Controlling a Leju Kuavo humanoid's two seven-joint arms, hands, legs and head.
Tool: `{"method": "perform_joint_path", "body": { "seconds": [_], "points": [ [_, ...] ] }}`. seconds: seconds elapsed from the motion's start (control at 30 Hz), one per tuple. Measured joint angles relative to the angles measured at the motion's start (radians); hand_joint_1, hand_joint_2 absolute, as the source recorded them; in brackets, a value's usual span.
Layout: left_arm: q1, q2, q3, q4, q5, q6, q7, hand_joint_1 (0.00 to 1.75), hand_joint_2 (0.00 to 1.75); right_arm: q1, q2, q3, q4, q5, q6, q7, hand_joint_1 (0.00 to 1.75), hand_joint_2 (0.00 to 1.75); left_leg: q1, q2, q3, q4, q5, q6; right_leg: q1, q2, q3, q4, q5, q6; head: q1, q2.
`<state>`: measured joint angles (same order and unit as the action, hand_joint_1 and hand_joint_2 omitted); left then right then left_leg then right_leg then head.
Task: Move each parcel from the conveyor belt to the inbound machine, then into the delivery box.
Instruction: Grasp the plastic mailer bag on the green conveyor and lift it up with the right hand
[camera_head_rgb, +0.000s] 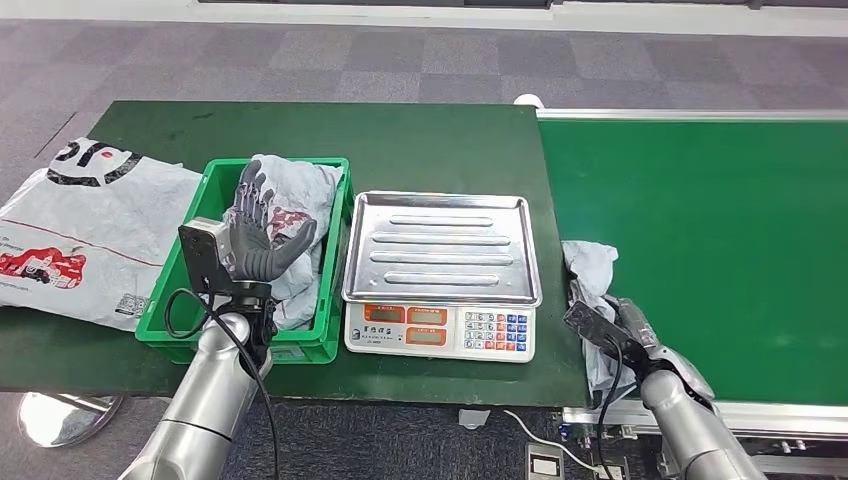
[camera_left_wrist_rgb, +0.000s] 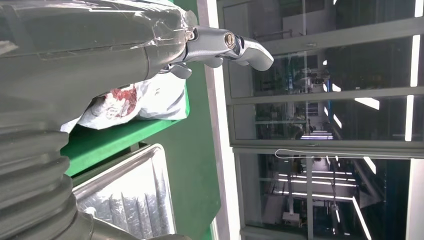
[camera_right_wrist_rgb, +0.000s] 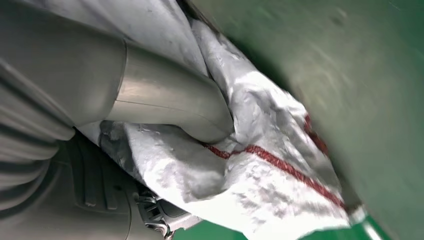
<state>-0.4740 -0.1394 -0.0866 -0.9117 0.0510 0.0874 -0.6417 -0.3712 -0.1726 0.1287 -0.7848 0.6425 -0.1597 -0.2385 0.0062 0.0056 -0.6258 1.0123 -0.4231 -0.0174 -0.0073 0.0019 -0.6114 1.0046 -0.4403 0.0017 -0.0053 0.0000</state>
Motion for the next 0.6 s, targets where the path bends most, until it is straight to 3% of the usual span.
{"method": "perform_joint_path", "body": {
  "seconds": [0.27, 0.6],
  "points": [
    [0.006, 0.009, 0.0, 0.0, 0.007, -0.003, -0.005, 0.0, 1.75, 0.036, 0.012, -0.109, -0.168, -0.048, -0.059, -0.052, 1.75, 1.75, 0.0, -0.001, -0.004, 0.0, 0.0, 0.0, 0.0, -0.001, -0.004, 0.0, 0.0, 0.0, 0.0, 0.0],
    [0.006, 0.012, 0.0, 0.0, 0.007, -0.004, -0.005, 0.0, 1.75, 0.036, 0.018, -0.137, -0.225, -0.048, -0.06, -0.053, 1.75, 1.75, 0.0, -0.001, -0.004, 0.0, 0.0, 0.0, -0.001, -0.001, -0.004, 0.0, 0.0, 0.0, 0.0, 0.0]
  ]
}}
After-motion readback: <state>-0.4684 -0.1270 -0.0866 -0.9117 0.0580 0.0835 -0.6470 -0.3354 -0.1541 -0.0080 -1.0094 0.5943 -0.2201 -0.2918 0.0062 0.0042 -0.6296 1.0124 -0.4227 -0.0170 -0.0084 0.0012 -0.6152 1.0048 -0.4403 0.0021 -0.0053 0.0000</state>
